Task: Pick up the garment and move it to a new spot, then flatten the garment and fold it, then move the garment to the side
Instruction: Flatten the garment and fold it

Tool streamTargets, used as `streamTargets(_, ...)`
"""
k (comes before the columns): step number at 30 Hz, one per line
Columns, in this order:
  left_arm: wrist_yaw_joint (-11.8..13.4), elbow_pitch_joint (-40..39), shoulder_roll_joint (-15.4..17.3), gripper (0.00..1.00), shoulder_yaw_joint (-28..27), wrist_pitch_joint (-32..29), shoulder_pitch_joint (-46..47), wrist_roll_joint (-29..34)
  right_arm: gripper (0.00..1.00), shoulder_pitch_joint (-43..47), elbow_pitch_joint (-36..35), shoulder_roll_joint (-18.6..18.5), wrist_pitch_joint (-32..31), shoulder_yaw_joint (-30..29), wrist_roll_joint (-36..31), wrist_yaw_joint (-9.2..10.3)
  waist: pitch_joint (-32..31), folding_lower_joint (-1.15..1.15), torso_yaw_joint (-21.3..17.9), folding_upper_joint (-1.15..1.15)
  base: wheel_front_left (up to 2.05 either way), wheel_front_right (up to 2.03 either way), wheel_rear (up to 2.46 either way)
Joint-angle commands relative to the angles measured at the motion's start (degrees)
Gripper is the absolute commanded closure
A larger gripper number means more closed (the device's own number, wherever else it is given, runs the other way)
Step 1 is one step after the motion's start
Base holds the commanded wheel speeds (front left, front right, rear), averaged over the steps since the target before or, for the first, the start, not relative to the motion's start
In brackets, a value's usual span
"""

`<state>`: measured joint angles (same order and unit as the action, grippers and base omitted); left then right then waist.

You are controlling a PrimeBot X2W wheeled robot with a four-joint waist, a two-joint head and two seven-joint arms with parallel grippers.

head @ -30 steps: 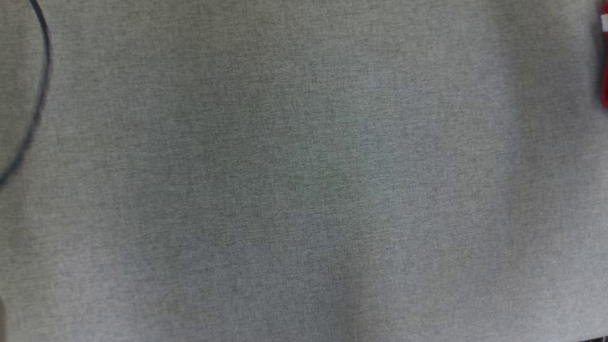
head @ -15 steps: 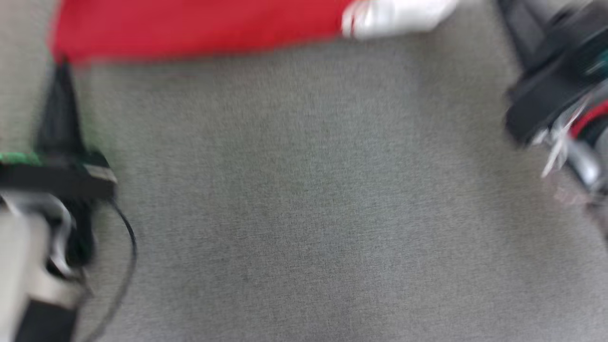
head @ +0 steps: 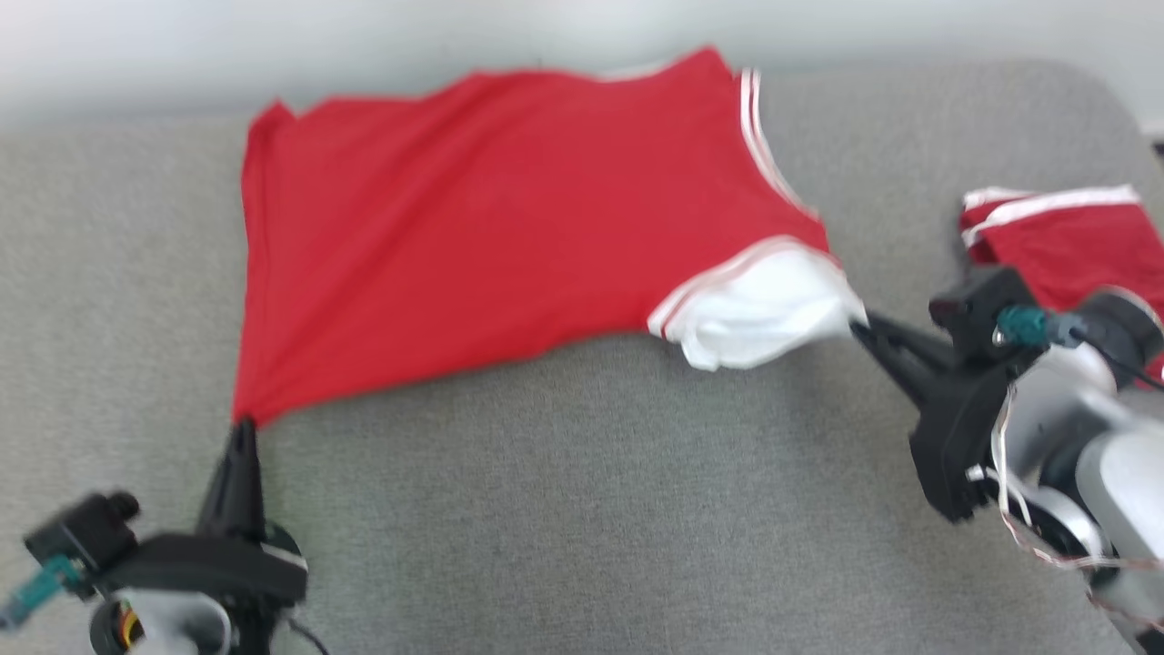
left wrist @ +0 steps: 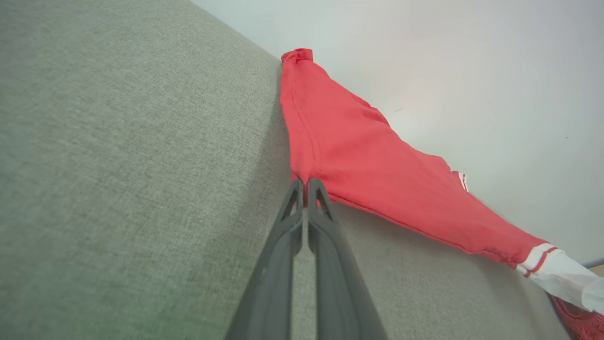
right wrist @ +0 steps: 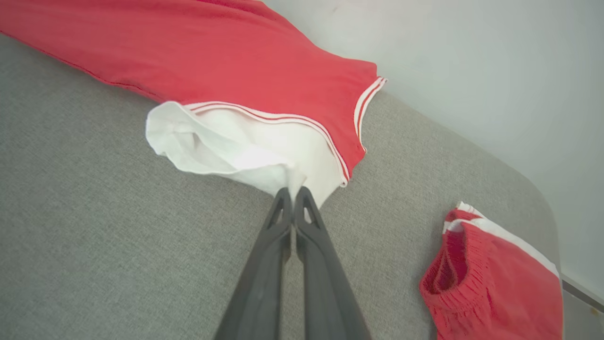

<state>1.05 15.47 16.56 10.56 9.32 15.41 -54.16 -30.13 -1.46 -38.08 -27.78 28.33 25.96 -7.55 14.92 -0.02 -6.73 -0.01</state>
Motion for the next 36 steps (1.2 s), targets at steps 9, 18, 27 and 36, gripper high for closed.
streamTargets(9, 3.47, -2.18, 0.96, 1.00, 2.46, 0.31, -9.82, 3.13, 1.00, 12.32, -3.92, -0.98, -10.40, -3.89, 5.41, 0.16, -8.68, 0.02, 0.70, 0.01, 0.00, 0.00, 0.00)
streamTargets(18, 8.12, -5.87, 2.99, 1.00, 3.76, 1.16, -15.78, 7.39, 1.00, 22.35, -9.13, -0.73, -19.64, -6.38, 10.70, 0.16, -9.56, 0.02, 0.36, 0.01, 0.00, 0.00, 0.00)
streamTargets(27, 12.54, -5.24, 8.17, 1.00, 9.49, -2.19, -20.52, 15.77, 1.00, 29.75, -13.42, 0.40, -27.83, -7.26, 15.61, 0.16, -10.38, 0.02, 0.61, 0.01, 0.00, 0.00, 0.00)
streamTargets(36, 13.82, -8.45, 10.79, 1.00, 11.24, -4.18, -20.35, 18.51, 1.00, 29.66, -17.89, 1.66, -26.02, -9.30, 13.68, 0.16, -10.60, 0.02, 1.57, 0.01, 0.00, 0.00, 0.00)
